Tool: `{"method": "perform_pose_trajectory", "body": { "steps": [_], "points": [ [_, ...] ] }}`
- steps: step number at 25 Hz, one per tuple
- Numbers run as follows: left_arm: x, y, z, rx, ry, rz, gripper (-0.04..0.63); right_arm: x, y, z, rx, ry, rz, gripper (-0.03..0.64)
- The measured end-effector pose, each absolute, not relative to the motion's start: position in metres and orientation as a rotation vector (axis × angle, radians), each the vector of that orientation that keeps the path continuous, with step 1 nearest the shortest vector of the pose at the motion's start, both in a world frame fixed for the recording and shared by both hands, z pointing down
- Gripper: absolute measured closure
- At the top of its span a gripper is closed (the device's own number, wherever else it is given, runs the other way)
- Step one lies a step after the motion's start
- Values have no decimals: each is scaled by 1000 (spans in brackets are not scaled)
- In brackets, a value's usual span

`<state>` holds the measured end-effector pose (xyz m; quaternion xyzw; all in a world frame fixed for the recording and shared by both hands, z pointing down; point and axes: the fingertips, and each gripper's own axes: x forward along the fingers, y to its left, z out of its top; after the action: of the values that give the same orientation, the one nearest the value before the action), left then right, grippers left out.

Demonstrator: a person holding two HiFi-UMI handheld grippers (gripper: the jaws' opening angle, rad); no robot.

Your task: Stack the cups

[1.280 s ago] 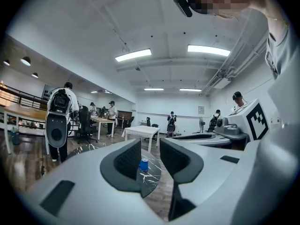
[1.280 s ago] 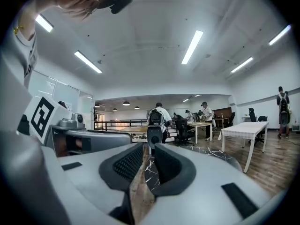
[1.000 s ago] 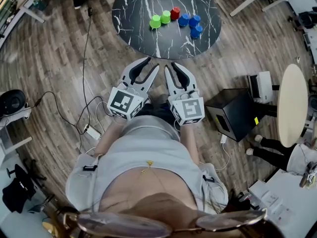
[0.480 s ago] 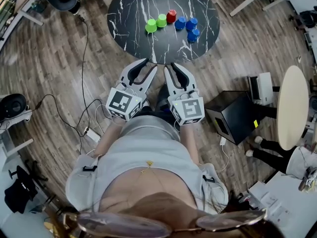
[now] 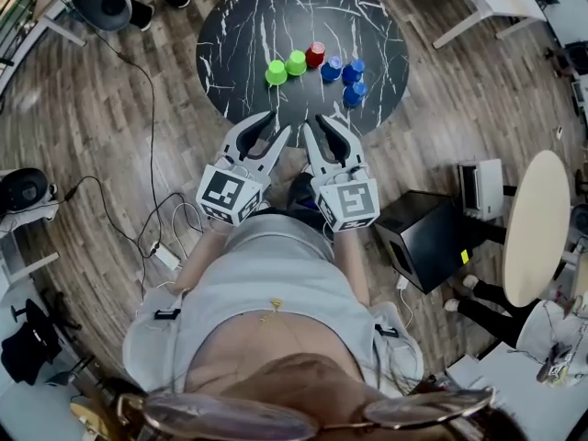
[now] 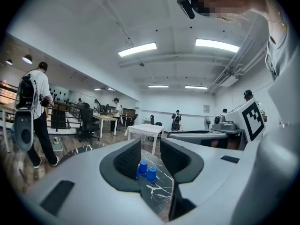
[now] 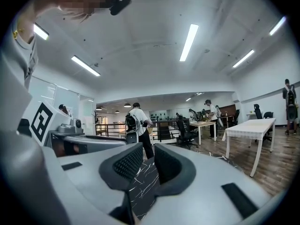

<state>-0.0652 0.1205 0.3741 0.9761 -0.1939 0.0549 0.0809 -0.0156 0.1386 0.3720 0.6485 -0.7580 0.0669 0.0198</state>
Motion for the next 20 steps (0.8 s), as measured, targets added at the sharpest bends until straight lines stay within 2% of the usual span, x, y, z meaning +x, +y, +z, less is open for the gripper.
{"method": "perform_pose_trajectory", "body": {
  "steps": [20],
  "points": [
    [19, 57, 370, 2839, -822, 116, 466, 72, 73, 372, 1792, -2478, 199, 532]
  ]
}}
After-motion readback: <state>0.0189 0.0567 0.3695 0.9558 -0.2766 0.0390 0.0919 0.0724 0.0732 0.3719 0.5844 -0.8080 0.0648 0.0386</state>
